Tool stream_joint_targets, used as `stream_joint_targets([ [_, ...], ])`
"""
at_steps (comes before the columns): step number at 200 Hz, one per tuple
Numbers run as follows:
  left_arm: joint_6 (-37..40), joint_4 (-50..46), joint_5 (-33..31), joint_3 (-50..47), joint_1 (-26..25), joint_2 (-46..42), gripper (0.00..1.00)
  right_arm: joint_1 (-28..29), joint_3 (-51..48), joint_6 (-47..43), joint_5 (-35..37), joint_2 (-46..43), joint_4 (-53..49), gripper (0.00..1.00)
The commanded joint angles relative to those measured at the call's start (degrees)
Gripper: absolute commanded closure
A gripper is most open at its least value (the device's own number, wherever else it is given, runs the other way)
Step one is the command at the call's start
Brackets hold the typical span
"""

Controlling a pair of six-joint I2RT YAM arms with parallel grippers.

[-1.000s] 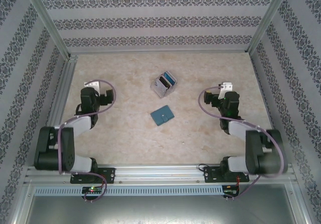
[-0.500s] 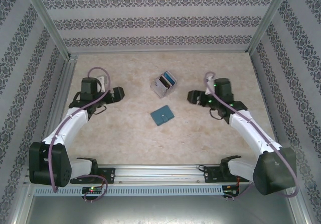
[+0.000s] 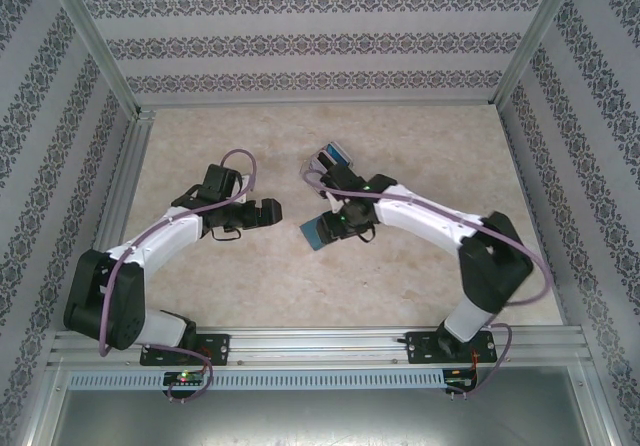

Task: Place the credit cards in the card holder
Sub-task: Open the button on the card holder.

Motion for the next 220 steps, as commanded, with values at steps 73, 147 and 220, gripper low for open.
stream_joint_targets([
  [73,-0.99,-2.56,-2.31,3.88,-0.05,2.25,0.00,1.80,19.20,-4.07,7.91,20.18,-12.66,0.52],
  [147,-0.76,-1.86,-1.40,5.07,0.02,4.29,0.00,1.87,19.59,-4.45,8.37,24.29,-13.88,0.92],
  [220,-2.65,1.58,5.09,6.42,-0.12,5.58,0.04,2.20,14.63,-10.00,12.15,8.32,-3.93,1.00],
])
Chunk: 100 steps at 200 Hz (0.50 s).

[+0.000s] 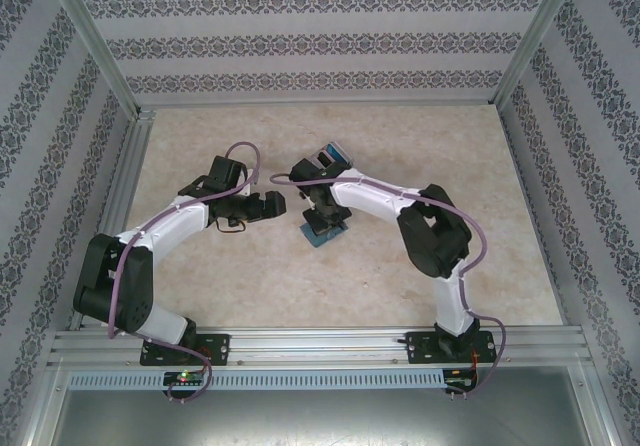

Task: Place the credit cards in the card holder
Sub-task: Open the button on the card holder, then pick up the card holder from the center of the table.

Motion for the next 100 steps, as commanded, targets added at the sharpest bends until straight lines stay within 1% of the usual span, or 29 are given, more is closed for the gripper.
stream_joint_targets([
  [1,-1.34,2.43,4.05,1.62,-0.13,0.51,0.04,0.31,-2.14,-3.58,3.22,-9.28,4.86,1.00],
  [23,-2.73,3.87,6.32,2.23,-0.10,0.59,0.05,0.20,-3.63,-7.04,3.68,-14.21,8.98,1.00],
  [53,-5.53,7.54,10.12,2.42,-0.12,0.35,0.06,-0.57,-7.33,-11.34,6.54,-19.68,15.34,1.00],
  [86,-9.93,12.91,14.35,1.46,-0.13,0.80,0.07,-3.17,-11.30,-11.14,1.92,-24.05,20.85,1.00],
  [100,-11.20,14.41,15.30,0.90,-0.20,0.99,0.08,-3.57,-12.24,-10.81,1.17,-25.18,22.22,1.00],
])
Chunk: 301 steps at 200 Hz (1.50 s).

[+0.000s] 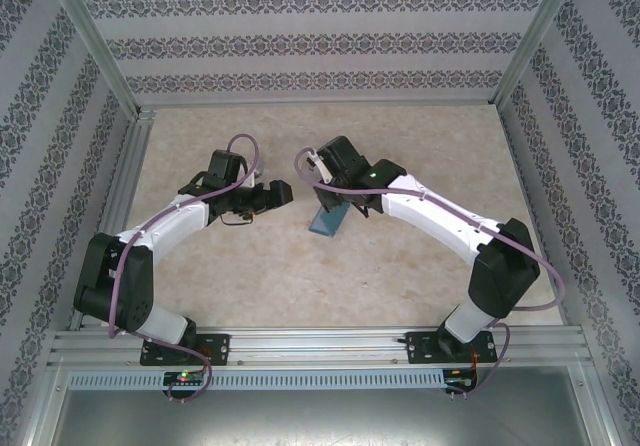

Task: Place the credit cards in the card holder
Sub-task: Pick up the card holder from the center of the table, then open the card holder at the center of the table.

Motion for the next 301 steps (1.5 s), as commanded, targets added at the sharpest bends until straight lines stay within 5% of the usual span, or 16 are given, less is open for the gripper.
stream_joint_targets([
  [1,-4.12,5.85,4.37,0.16,-0.13,0.71,0.08,-1.17,-2.25,-1.29,-1.75,-2.61,5.41,1.00],
  [85,-20.28,24.64,13.18,-5.14,-0.13,5.75,0.14,-5.15,-9.92,5.15,-14.33,-12.07,22.23,1.00],
  [145,-39.15,45.46,16.58,-6.82,-0.05,9.96,0.23,-8.26,-11.34,11.08,-19.10,-15.61,29.84,1.00],
  [266,-51.70,49.12,14.16,-7.95,-0.08,9.41,0.38,-8.96,-12.63,18.82,-22.36,-15.32,41.03,1.00],
  [301,-52.90,48.80,14.08,-7.27,-0.22,8.10,0.52,-9.02,-13.50,19.92,-22.39,-14.50,42.89,1.00],
])
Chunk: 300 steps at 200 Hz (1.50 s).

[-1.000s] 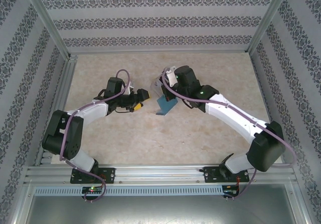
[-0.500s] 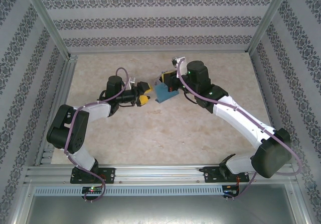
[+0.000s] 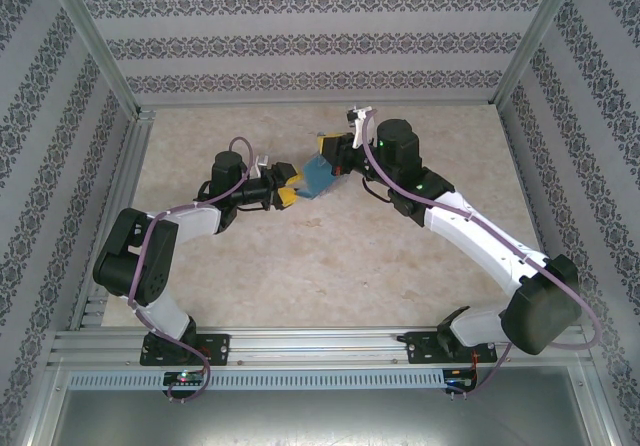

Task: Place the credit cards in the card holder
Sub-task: Open the card holder at the center of the table.

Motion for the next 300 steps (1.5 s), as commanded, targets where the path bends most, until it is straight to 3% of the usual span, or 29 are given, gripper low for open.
stream_joint_targets([
  [1,-2.04,2.50,-0.37,0.09,-0.22,-1.81,0.53,-0.42,-0.96,1.69,-1.32,-0.20,4.06,1.00],
  [76,-0.26,-3.26,-0.06,0.84,-0.23,-3.44,0.54,-0.30,-1.56,2.55,-0.51,-0.41,5.75,1.00],
  [108,-5.69,4.32,0.24,0.19,-0.23,-1.75,0.63,-0.28,-1.33,2.95,-1.13,0.54,6.01,1.00],
  [145,-4.59,1.77,0.64,1.51,-0.18,-1.90,0.68,-0.12,-2.30,3.00,-0.47,0.64,6.23,1.00],
  [169,-2.47,-2.14,1.24,2.15,-0.19,-1.92,0.59,-0.21,-2.14,3.10,-0.34,0.69,6.59,1.00],
  [254,-4.74,0.63,2.46,0.81,-0.31,-0.58,0.54,-0.11,-0.46,3.42,-0.51,3.41,8.65,1.00],
  [300,-1.38,-4.12,3.52,2.06,-0.29,1.52,0.39,-0.26,0.90,2.77,-0.23,3.01,7.89,1.00],
])
